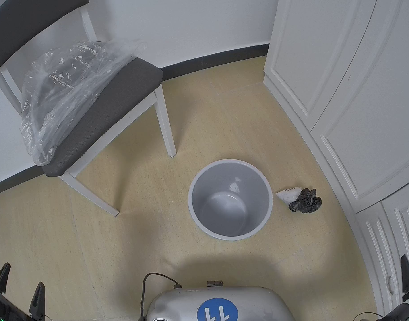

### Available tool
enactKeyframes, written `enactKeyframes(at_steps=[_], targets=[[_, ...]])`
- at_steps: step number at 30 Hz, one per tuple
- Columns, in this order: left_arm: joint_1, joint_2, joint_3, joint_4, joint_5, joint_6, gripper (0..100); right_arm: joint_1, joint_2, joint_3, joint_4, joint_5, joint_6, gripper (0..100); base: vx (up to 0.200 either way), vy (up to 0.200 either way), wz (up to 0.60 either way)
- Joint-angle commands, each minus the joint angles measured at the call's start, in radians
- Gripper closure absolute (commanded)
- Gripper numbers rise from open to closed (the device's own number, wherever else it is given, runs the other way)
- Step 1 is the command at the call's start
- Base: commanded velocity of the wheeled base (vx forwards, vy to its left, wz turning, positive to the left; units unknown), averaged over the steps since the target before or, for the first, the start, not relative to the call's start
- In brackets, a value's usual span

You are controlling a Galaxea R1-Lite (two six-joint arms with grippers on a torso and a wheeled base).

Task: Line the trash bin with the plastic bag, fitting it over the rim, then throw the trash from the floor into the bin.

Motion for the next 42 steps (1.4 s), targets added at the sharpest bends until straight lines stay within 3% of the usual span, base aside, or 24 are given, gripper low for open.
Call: enactKeyframes(at_steps=[1, 2, 6, 7, 8, 9, 10, 11, 13, 18, 20, 24, 34, 42], targets=[[0.000, -0.016, 0.017, -0.004, -0.003, 0.008, 0, -0.009, 0.165, -0.239, -0.027, 0.007, 0.081, 0, 0.000, 0.000, 0.00], [0.000, -0.016, 0.017, -0.005, -0.003, 0.006, 0, 0.003, 0.224, -0.240, -0.028, 0.009, 0.041, 0, 0.000, 0.000, 0.00], [-0.003, -0.009, -0.056, -0.063, -0.019, -0.043, 0, 0.057, 0.385, -0.274, -0.087, 0.013, 0.049, 0, 0.000, 0.000, 0.00], [-0.028, 0.048, -0.233, -0.123, -0.059, -0.176, 0, 0.086, 0.462, -0.297, -0.151, 0.012, 0.052, 0, 0.000, 0.000, 0.00], [-0.041, 0.074, -0.280, -0.122, -0.076, -0.214, 0, 0.094, 0.493, -0.303, -0.177, 0.012, 0.047, 0, 0.000, 0.000, 0.00], [-0.052, 0.120, -0.333, -0.097, -0.087, -0.198, 0, 0.106, 0.566, -0.319, -0.235, 0.010, 0.037, 0, 0.000, 0.000, 0.00], [-0.048, 0.142, -0.345, -0.073, -0.093, -0.115, 0, 0.108, 0.616, -0.334, -0.278, 0.010, 0.028, 0, 0.000, 0.000, 0.00], [-0.041, 0.192, -0.354, -0.028, -0.107, 0.082, 0, 0.105, 0.697, -0.358, -0.346, 0.006, 0.009, 0, 0.000, 0.000, 0.00], [-0.051, 0.278, -0.363, -0.021, -0.099, 0.184, 0, 0.102, 0.758, -0.374, -0.392, 0.006, 0.000, 0, 0.000, 0.000, 0.00], [-0.045, 0.570, -0.451, -0.131, -0.093, 0.209, 0, 0.092, 0.859, -0.389, -0.478, -0.011, 0.009, 0, 0.000, 0.000, 0.00], [-0.045, 0.758, -0.532, -0.191, -0.076, 0.290, 0, 0.106, 0.859, -0.386, -0.479, -0.006, 0.046, 0, 0.000, 0.000, 0.00], [-0.054, 0.995, -0.668, -0.254, 0.034, 0.434, 0, 0.112, 0.872, -0.391, -0.464, -0.010, 0.092, 0, 0.000, 0.000, 0.00], [-0.095, 1.272, -0.865, -0.280, 0.119, 0.500, 0, 0.099, 0.856, -0.403, -0.465, -0.014, 0.098, 0, 0.000, 0.000, 0.00], [-0.086, 1.478, -1.037, -0.286, 0.264, 0.502, 0, 0.054, 0.878, -0.403, -0.465, -0.013, 0.100, 0, 0.000, 0.000, 0.00]])
